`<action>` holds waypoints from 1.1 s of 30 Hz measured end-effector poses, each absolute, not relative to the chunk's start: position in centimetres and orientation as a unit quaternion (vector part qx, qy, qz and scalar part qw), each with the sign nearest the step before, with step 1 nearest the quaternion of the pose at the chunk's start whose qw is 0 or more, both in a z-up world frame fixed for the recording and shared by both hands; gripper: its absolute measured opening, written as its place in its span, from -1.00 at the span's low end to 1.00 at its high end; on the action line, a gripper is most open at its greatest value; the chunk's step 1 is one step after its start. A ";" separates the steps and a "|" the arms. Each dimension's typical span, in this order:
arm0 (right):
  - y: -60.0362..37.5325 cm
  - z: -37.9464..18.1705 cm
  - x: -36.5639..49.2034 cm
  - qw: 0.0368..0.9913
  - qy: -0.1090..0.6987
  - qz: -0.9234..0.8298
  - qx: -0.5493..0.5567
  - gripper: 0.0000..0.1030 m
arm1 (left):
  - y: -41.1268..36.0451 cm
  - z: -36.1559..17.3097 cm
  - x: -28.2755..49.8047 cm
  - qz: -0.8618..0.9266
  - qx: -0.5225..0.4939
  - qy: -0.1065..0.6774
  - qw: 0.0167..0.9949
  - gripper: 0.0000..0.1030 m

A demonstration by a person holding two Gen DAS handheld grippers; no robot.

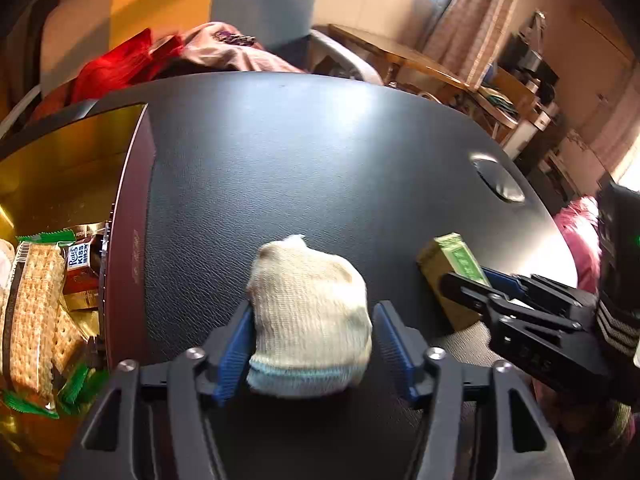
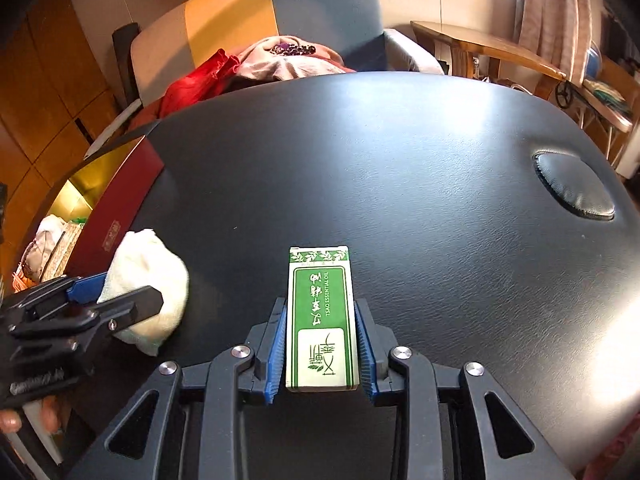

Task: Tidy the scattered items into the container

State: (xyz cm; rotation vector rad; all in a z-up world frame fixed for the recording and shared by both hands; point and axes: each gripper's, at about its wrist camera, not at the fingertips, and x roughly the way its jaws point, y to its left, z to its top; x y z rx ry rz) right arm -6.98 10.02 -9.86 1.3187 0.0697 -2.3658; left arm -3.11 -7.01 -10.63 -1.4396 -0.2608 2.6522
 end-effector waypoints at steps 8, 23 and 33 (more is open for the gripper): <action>12.7 -8.0 -4.0 0.198 -0.014 -0.868 0.455 0.08 | -7.0 -9.7 -1.9 0.883 -0.458 -0.078 0.066 0.34; 16.7 -7.4 -2.2 0.168 -0.046 -0.878 0.446 0.08 | -4.7 -10.2 -2.6 0.888 -0.453 -0.062 0.048 0.43; 14.1 -7.3 -2.0 0.188 -0.048 -0.881 0.432 0.24 | -4.8 -10.3 -2.7 0.883 -0.465 -0.056 0.033 0.54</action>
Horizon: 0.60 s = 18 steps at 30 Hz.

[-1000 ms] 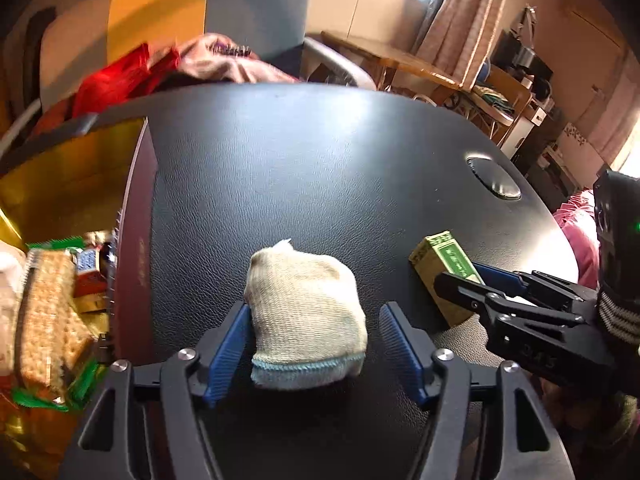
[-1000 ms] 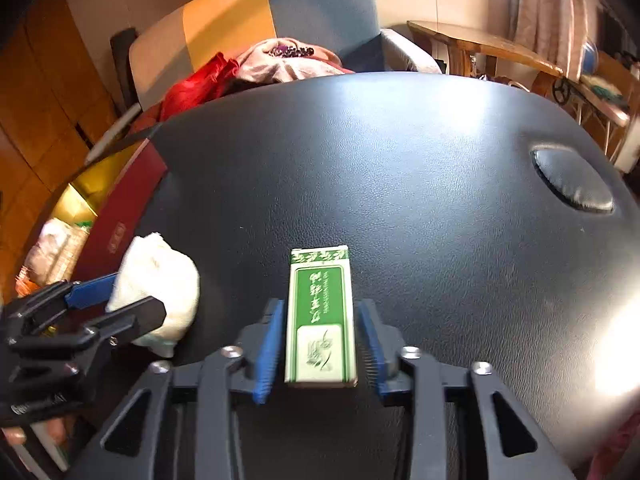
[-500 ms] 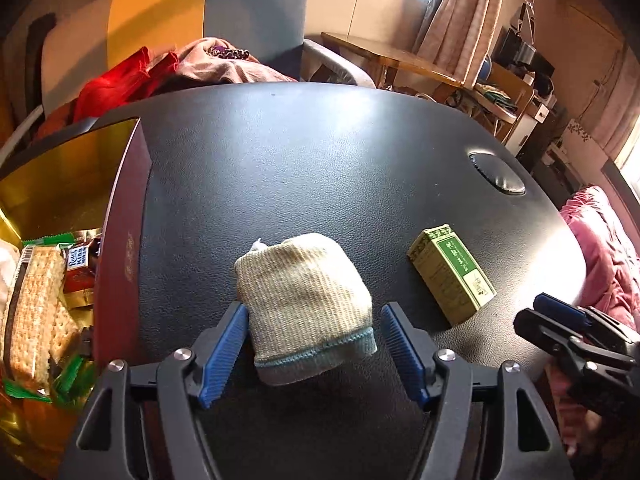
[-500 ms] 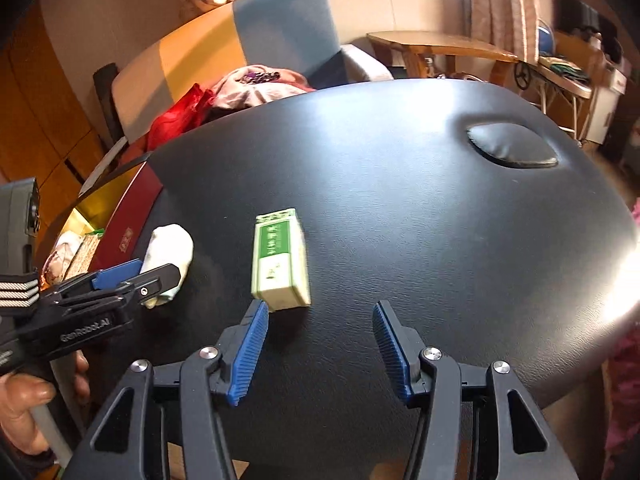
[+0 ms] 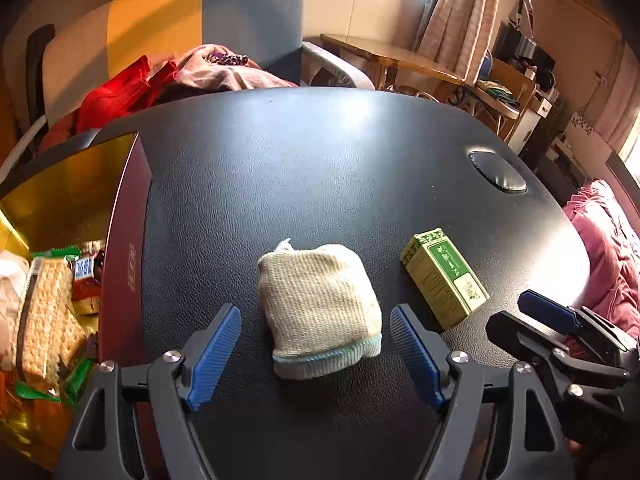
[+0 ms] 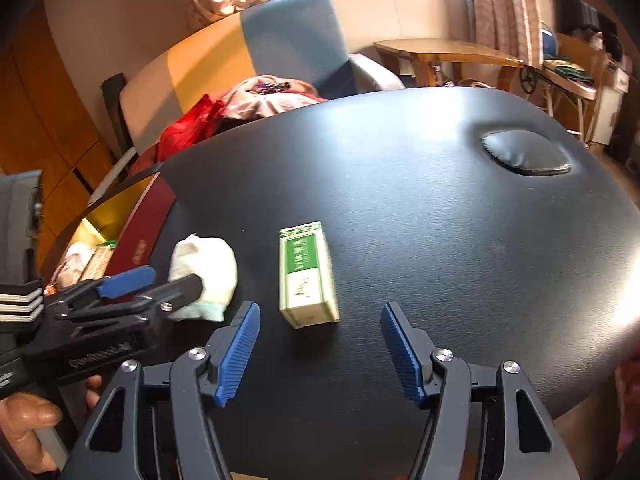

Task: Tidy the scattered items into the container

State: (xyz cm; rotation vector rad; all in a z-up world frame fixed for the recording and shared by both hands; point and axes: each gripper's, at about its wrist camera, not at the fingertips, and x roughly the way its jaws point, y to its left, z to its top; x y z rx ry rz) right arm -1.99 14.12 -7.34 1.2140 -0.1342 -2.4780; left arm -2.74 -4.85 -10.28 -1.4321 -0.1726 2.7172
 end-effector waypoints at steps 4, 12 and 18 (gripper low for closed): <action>14.1 -6.8 -2.3 0.191 -0.044 -0.879 0.434 0.24 | -4.7 -11.1 -3.7 0.870 -0.485 -0.072 0.045 0.54; 13.8 -6.4 -3.7 0.179 -0.033 -0.875 0.448 -0.06 | -4.0 -11.6 -3.5 0.869 -0.487 -0.076 0.048 0.52; 14.6 -5.8 -4.2 0.198 -0.041 -0.871 0.447 -0.04 | -4.6 -10.5 -3.2 0.875 -0.474 -0.084 0.050 0.53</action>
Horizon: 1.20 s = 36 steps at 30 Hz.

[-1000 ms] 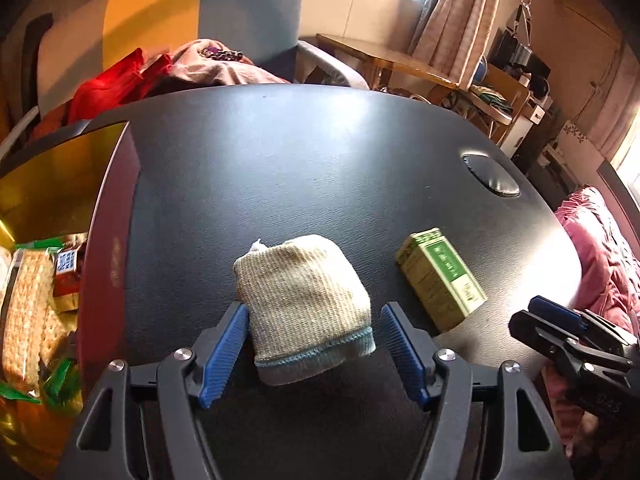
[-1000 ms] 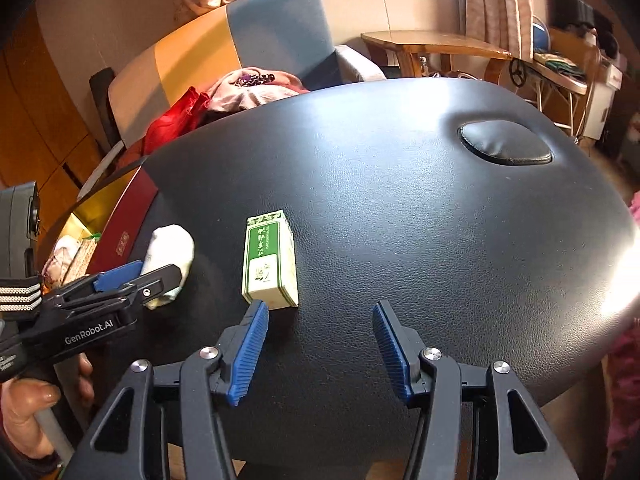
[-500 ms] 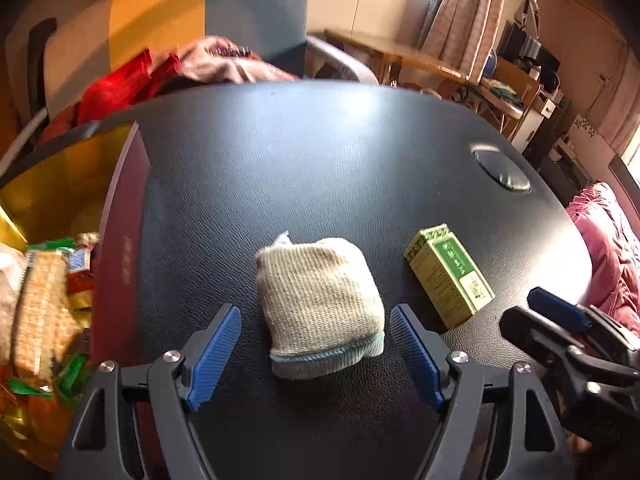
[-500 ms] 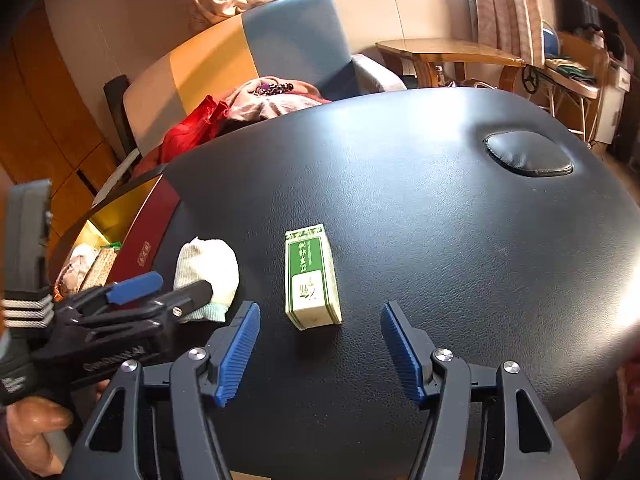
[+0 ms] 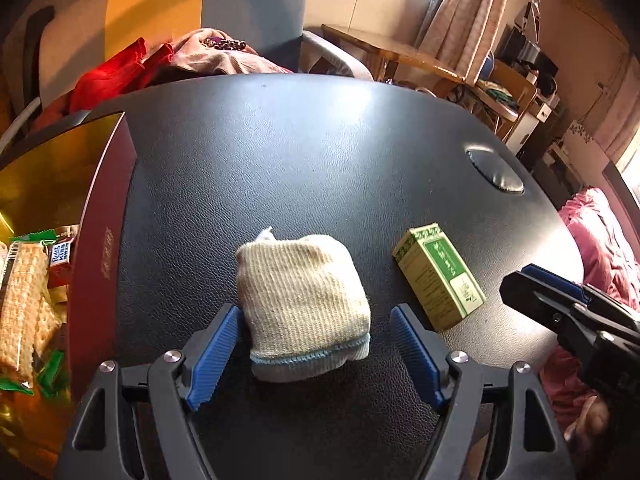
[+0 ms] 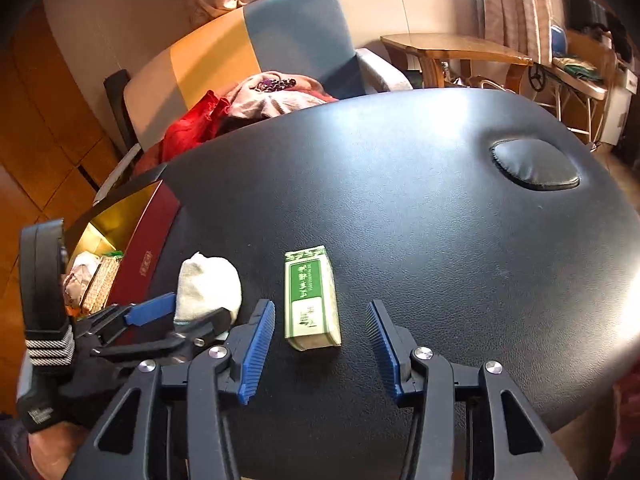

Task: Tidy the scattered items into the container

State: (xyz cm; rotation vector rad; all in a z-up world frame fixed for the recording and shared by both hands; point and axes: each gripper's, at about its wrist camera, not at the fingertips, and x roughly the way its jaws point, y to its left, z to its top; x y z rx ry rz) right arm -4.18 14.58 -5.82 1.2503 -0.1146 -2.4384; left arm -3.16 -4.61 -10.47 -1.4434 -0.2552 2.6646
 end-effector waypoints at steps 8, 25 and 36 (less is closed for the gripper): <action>12.5 -7.4 -5.9 0.206 -0.012 -0.857 0.472 -0.01 | -4.8 -11.4 -4.9 0.866 -0.492 -0.078 0.034 0.53; 10.6 -9.3 -7.4 0.179 0.051 -0.861 0.473 -0.39 | -4.3 -12.8 -5.2 0.864 -0.498 -0.071 0.026 0.54; 11.2 -9.3 -5.5 0.160 0.064 -0.867 0.467 -0.40 | -3.2 -13.0 -4.7 0.866 -0.499 -0.038 0.002 0.60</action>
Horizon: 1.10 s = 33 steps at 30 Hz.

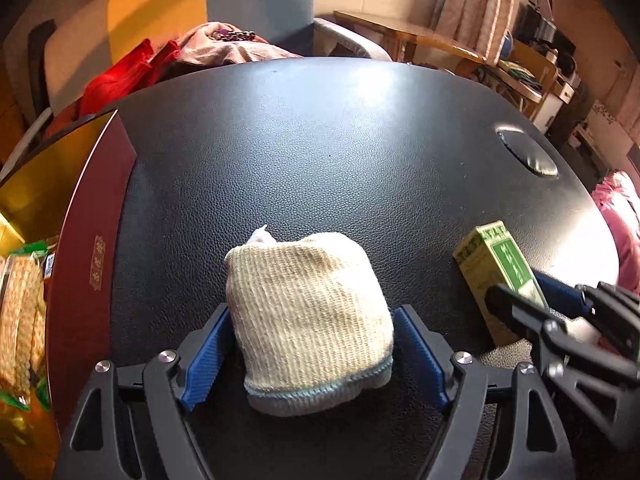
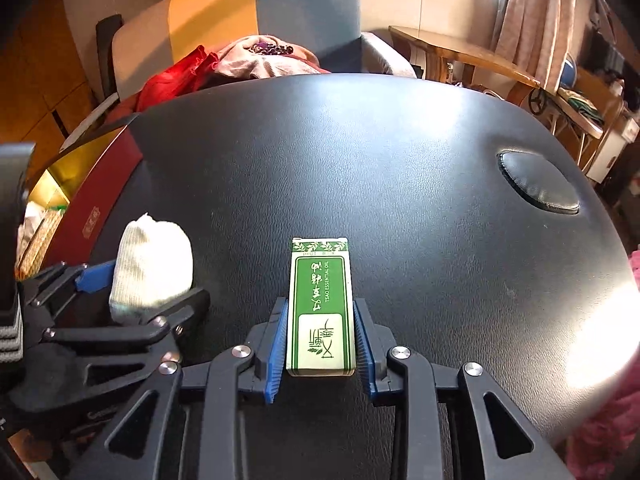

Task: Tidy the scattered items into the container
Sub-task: 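Carry the white sock and green box over the gold tray with both tools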

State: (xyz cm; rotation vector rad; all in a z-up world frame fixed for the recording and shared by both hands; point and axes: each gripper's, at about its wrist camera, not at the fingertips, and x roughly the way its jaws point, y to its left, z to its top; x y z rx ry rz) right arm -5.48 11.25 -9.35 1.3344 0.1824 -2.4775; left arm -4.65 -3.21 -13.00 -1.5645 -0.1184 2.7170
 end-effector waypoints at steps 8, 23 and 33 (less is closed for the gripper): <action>12.2 -10.4 -4.9 0.155 0.047 -0.864 0.477 -0.38 | -3.1 -12.9 -4.7 0.865 -0.499 -0.054 -0.010 0.60; 12.1 -10.6 -5.3 0.167 0.039 -0.866 0.469 -0.33 | -4.3 -12.5 -5.1 0.873 -0.482 -0.078 0.004 0.30; 12.0 -10.5 -4.8 0.147 0.031 -0.872 0.466 -0.38 | -4.2 -10.9 -3.9 0.882 -0.467 -0.064 0.016 0.30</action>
